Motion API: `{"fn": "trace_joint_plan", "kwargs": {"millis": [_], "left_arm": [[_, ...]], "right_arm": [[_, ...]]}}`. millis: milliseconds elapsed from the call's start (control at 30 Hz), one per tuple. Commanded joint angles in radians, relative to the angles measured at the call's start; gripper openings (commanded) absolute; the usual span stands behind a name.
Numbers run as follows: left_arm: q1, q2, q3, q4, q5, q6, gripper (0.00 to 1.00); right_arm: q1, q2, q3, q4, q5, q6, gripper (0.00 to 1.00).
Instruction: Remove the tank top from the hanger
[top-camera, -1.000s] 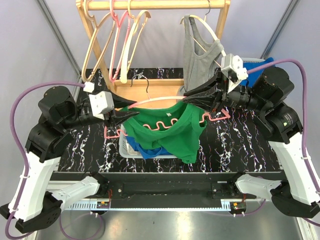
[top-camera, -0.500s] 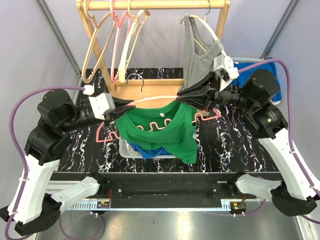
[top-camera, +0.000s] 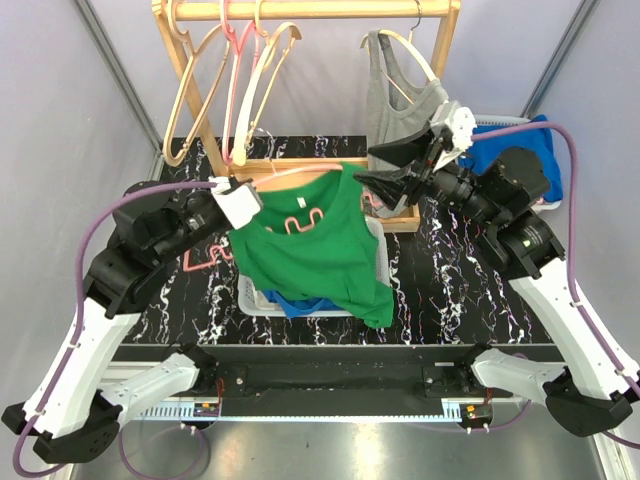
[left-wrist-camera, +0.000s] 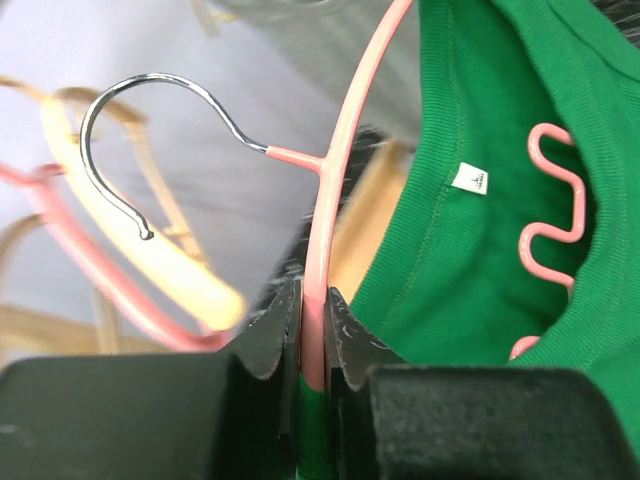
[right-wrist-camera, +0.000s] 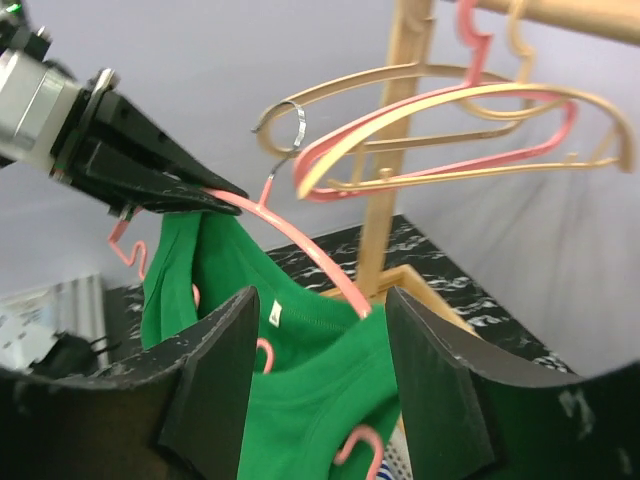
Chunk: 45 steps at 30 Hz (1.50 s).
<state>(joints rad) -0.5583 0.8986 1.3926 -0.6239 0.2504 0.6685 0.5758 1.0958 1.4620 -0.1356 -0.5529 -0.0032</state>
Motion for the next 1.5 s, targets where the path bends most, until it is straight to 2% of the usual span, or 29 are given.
{"fn": "trace_joint_plan", "kwargs": {"millis": [0, 167, 367, 633, 1133, 1467], "left_arm": [[-0.012, -0.02, -0.027, 0.298, -0.23, 0.187, 0.0], [-0.034, -0.062, -0.101, 0.397, -0.232, 0.342, 0.0], [-0.084, -0.122, -0.196, 0.452, -0.203, 0.433, 0.0], [-0.098, -0.116, -0.188, 0.481, -0.246, 0.436, 0.0], [-0.104, -0.127, -0.221, 0.481, -0.273, 0.436, 0.0], [-0.106, -0.139, -0.224, 0.481, -0.267, 0.424, 0.0]], "right_arm": [[0.002, -0.053, 0.017, 0.07, 0.211, -0.017, 0.62], [0.001, -0.039, 0.012, 0.062, 0.283, 0.048, 0.61], [0.002, 0.047, 0.031, 0.041, 0.289, 0.137, 0.62], [0.007, 0.125, 0.034, 0.024, 0.357, 0.2, 0.6], [0.016, 0.154, -0.017, 0.166, 0.265, 0.364, 0.59], [0.015, 0.164, -0.029, 0.16, 0.289, 0.35, 0.59]]}}
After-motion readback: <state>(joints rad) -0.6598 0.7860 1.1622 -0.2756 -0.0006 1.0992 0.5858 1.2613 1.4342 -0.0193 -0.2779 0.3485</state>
